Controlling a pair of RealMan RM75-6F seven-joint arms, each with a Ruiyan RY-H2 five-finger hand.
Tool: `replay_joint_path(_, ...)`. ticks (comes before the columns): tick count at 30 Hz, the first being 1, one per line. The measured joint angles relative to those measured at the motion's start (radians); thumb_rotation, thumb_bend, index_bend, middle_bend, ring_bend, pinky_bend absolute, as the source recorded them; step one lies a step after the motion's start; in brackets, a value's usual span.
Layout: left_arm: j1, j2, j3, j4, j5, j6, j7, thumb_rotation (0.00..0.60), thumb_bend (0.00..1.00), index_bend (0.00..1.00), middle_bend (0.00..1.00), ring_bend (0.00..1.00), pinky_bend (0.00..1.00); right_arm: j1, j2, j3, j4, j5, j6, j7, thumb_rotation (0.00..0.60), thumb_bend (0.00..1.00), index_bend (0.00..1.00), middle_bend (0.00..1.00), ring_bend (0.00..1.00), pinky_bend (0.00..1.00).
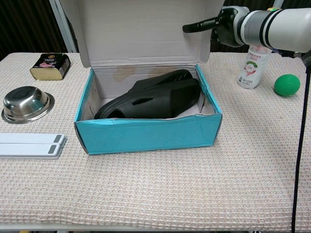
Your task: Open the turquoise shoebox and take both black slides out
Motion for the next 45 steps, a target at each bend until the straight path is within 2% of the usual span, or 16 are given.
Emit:
replay_joint_path(4, 0.001, -0.001, 0.001, 0.002, -0.001, -0.001, -0.003, 0.6, 0.02, 0.31, 0.24, 0.11, 0.13, 0.008, -0.034, 0.02, 0.002, 0.029, 0.158, -0.098, 0.6, 0.2, 0.0, 0.0, 0.0, 0.0)
replay_joint_path(8, -0.001, 0.0, 0.001, 0.002, -0.001, -0.006, -0.002, 0.6, 0.02, 0.31, 0.24, 0.11, 0.13, -0.002, -0.062, 0.023, -0.008, -0.024, 0.343, -0.167, 0.6, 0.2, 0.0, 0.0, 0.0, 0.0)
replay_joint_path(12, -0.003, 0.0, -0.001, 0.0, 0.0, -0.008, 0.0, 0.6, 0.02, 0.31, 0.24, 0.11, 0.13, -0.027, -0.071, -0.011, -0.026, -0.173, 0.51, -0.234, 0.6, 0.2, 0.0, 0.0, 0.0, 0.0)
replay_joint_path(16, -0.006, 0.0, -0.001, -0.001, 0.0, -0.015, 0.002, 0.6, 0.02, 0.31, 0.24, 0.11, 0.13, -0.067, -0.041, -0.101, -0.092, -0.364, 0.579, -0.319, 0.6, 0.19, 0.0, 0.0, 0.0, 0.0)
replay_joint_path(20, -0.009, -0.001, 0.0, -0.002, 0.001, -0.019, 0.001, 0.6, 0.02, 0.31, 0.24, 0.11, 0.13, -0.087, 0.028, -0.209, -0.193, -0.482, 0.55, -0.413, 0.6, 0.13, 0.0, 0.0, 0.0, 0.0)
replay_joint_path(26, -0.005, -0.004, 0.001, 0.006, -0.002, -0.02, -0.013, 0.6, 0.02, 0.31, 0.24, 0.11, 0.13, -0.064, 0.061, -0.289, -0.228, -0.558, 0.422, -0.608, 0.6, 0.12, 0.0, 0.0, 0.0, 0.0)
replay_joint_path(31, 0.0, -0.008, 0.005, 0.017, -0.009, -0.027, -0.03, 0.6, 0.02, 0.31, 0.24, 0.11, 0.13, -0.025, 0.007, -0.315, -0.176, -0.584, 0.328, -0.748, 0.6, 0.12, 0.0, 0.0, 0.0, 0.0)
replay_joint_path(34, 0.005, -0.01, 0.006, 0.028, -0.012, -0.027, -0.044, 0.6, 0.02, 0.31, 0.24, 0.11, 0.13, -0.011, -0.033, -0.321, -0.131, -0.598, 0.308, -0.802, 0.6, 0.11, 0.0, 0.0, 0.0, 0.0)
replay_joint_path(42, 0.004, -0.021, 0.005, 0.054, -0.017, -0.039, -0.064, 0.6, 0.02, 0.31, 0.24, 0.11, 0.13, 0.008, -0.093, -0.328, -0.077, -0.651, 0.291, -0.836, 0.6, 0.11, 0.0, 0.01, 0.0, 0.0)
replay_joint_path(45, 0.005, -0.024, 0.005, 0.061, -0.018, -0.041, -0.07, 0.6, 0.02, 0.31, 0.24, 0.11, 0.13, 0.021, -0.128, -0.327, -0.037, -0.671, 0.288, -0.85, 0.6, 0.12, 0.04, 0.03, 0.0, 0.0)
